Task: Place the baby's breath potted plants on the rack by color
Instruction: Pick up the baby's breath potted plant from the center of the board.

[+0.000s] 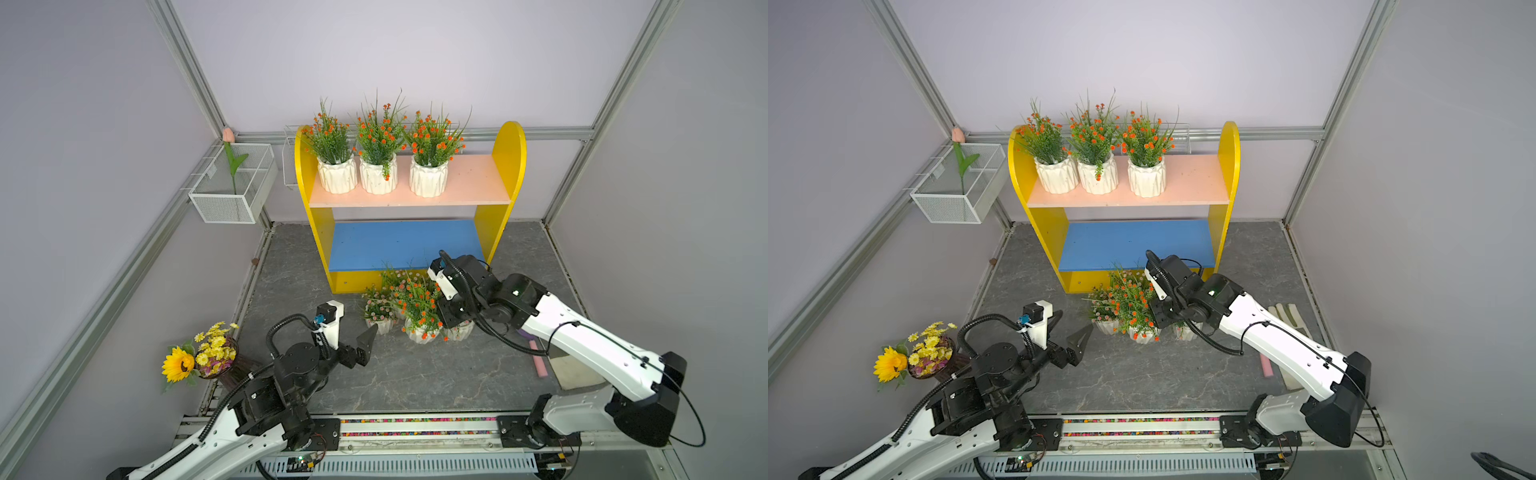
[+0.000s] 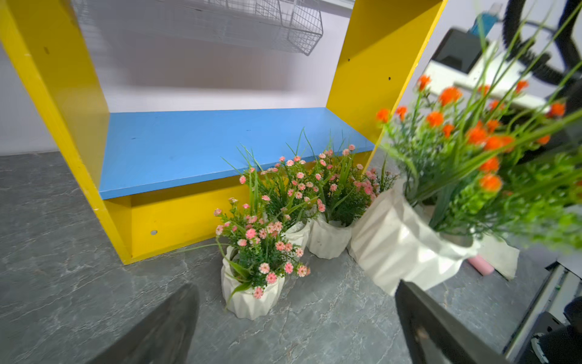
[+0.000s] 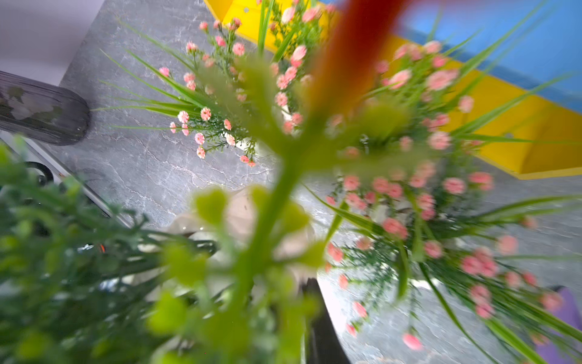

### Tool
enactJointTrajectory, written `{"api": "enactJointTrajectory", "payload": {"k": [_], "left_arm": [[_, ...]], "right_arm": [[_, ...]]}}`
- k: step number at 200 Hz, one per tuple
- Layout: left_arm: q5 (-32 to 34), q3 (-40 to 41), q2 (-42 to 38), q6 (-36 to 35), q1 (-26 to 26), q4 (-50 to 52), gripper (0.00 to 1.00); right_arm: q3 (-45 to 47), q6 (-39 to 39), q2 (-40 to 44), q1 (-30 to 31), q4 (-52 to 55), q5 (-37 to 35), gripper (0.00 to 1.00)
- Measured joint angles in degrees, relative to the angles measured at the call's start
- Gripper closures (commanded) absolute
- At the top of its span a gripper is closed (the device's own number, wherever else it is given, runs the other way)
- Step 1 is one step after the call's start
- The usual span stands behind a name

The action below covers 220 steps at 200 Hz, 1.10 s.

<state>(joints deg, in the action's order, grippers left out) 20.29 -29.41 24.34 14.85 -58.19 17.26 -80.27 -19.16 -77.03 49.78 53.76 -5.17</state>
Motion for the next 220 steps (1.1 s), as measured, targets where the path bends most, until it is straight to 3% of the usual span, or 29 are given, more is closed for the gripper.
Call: {"api": "enactJointTrajectory", "payload": {"k": [74,168,220], "left_arm": [[-7.7,2.0,8.9,-2.3,-1.3,-11.5,0.00],[-10.3,0.7,23.1,-9.1,-8.0,-23.0,0.00],[-9.2,0.2,26.3,-11.2,-11.8,-29.5,0.00]], "right_arm": [[-5.1,3.2,2.2,-3.8,7.1,0.5,0.92],[-8.4,4.2,0.9,-4.4,9.5,3.4,0.93],[-8.6,4.2,0.1,-4.5,9.4,5.1,0.92]]}}
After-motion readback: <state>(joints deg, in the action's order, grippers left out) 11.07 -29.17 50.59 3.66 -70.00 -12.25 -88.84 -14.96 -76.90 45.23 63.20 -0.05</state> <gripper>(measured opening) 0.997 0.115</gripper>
